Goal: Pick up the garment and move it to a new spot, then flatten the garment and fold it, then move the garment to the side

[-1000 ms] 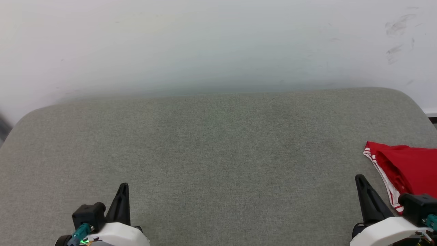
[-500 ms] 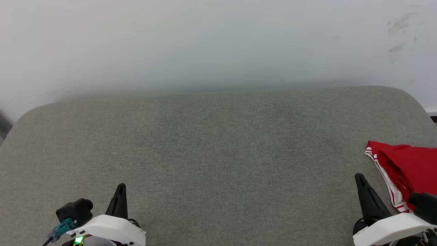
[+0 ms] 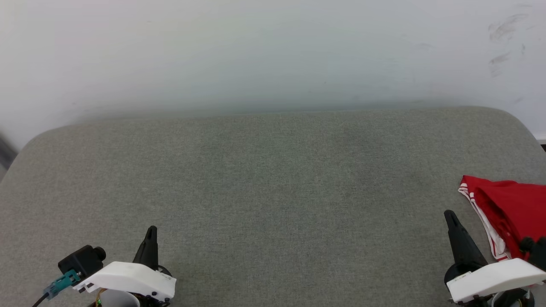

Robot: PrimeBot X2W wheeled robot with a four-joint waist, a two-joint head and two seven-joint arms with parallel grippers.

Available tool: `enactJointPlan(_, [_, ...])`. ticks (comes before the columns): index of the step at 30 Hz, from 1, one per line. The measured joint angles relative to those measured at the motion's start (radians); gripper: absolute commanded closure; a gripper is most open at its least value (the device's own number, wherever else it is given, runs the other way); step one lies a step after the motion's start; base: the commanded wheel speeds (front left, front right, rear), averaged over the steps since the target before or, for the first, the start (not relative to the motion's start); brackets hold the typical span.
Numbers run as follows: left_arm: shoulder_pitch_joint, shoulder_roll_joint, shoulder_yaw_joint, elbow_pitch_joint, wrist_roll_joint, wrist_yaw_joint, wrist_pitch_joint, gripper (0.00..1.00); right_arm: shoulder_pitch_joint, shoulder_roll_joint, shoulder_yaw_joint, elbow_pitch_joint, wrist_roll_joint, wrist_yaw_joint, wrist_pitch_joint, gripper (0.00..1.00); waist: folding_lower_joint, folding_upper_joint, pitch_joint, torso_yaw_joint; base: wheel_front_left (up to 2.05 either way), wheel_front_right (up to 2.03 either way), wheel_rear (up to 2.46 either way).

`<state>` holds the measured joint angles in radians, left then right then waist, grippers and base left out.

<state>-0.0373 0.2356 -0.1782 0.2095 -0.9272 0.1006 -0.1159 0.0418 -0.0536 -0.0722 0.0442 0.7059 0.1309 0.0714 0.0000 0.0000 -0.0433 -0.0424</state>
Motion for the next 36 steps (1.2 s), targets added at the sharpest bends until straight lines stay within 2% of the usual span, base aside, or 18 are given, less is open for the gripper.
enactJointPlan(36, [-0.03, -0.088, 0.139, 0.015, -0.335, -0.111, 0.108, 1.0, -0.067, 0.0, -0.019, 0.098, 0.439, 0.0, 0.018, 1.0, 0.0, 0.0, 0.018, 0.016, 0.0, 0.0, 0.0])
